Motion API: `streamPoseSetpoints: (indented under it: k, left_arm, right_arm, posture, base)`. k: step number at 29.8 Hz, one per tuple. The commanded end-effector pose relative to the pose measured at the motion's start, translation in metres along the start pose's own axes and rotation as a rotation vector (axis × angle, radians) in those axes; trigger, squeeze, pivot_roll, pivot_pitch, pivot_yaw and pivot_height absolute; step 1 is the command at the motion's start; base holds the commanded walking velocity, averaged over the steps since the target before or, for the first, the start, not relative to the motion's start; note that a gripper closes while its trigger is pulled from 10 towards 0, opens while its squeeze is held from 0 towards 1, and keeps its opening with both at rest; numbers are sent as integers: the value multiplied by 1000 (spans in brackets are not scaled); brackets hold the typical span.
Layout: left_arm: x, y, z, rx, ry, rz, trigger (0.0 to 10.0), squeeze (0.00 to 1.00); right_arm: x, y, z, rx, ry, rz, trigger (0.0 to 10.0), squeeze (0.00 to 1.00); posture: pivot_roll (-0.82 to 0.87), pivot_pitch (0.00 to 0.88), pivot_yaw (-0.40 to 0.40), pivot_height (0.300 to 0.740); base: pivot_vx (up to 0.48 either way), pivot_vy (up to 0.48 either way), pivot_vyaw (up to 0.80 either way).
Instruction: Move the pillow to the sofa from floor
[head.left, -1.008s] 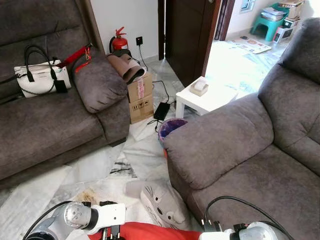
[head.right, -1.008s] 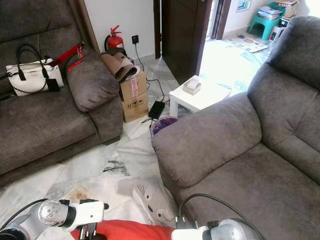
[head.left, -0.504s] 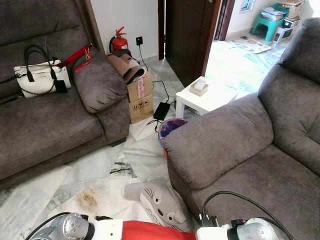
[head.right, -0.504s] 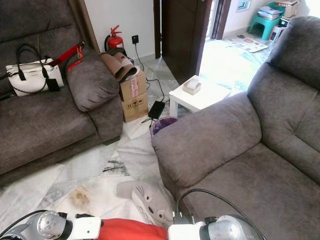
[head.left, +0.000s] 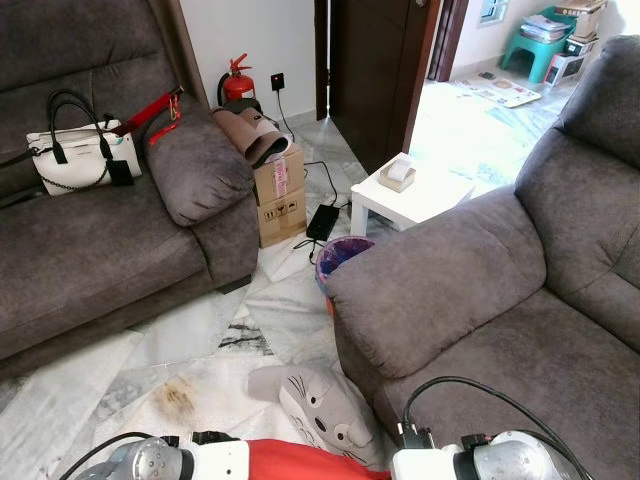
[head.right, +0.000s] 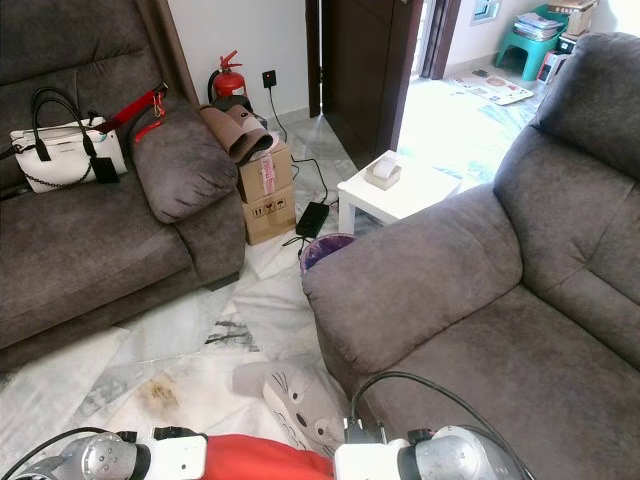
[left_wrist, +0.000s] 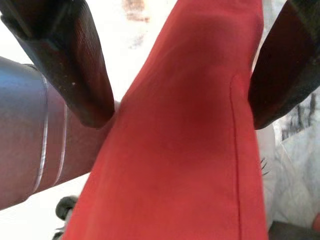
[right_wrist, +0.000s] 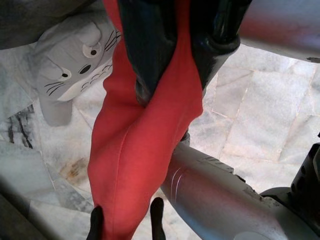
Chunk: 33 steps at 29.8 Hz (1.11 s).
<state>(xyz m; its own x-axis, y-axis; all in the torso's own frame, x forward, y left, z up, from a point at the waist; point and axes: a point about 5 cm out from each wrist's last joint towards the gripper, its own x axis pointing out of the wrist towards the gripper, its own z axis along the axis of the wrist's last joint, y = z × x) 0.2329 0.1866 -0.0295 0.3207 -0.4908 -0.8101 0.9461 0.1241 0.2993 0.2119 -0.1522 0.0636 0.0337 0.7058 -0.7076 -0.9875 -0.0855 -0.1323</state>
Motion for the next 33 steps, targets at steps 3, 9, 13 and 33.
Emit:
streamPoseSetpoints:
  k: [3,9,13,33]
  left_arm:
    - [-1,-8,-11,-19,55,2,10000,0]
    - [-2,-16,-20,-36,103,10,10000,0]
    - [-3,-18,-23,-53,118,17,9333,0]
    - [-4,-19,-26,-10,141,-10,0,0]
  right_arm:
    - [-10,-5,17,-59,-75,-30,10000,0]
    - [-12,-5,18,-56,-72,-27,10000,0]
    - [-15,-6,17,-57,-68,-28,10000,0]
    - [-14,-6,18,-53,-65,-28,10000,0]
  posture:
    - [17,121,32,740]
    - [11,121,25,740]
    - [12,120,21,740]
    - [9,121,18,740]
  base:
    - [0,0,0]
    - [0,0,0]
    - [0,0,0]
    - [0,0,0]
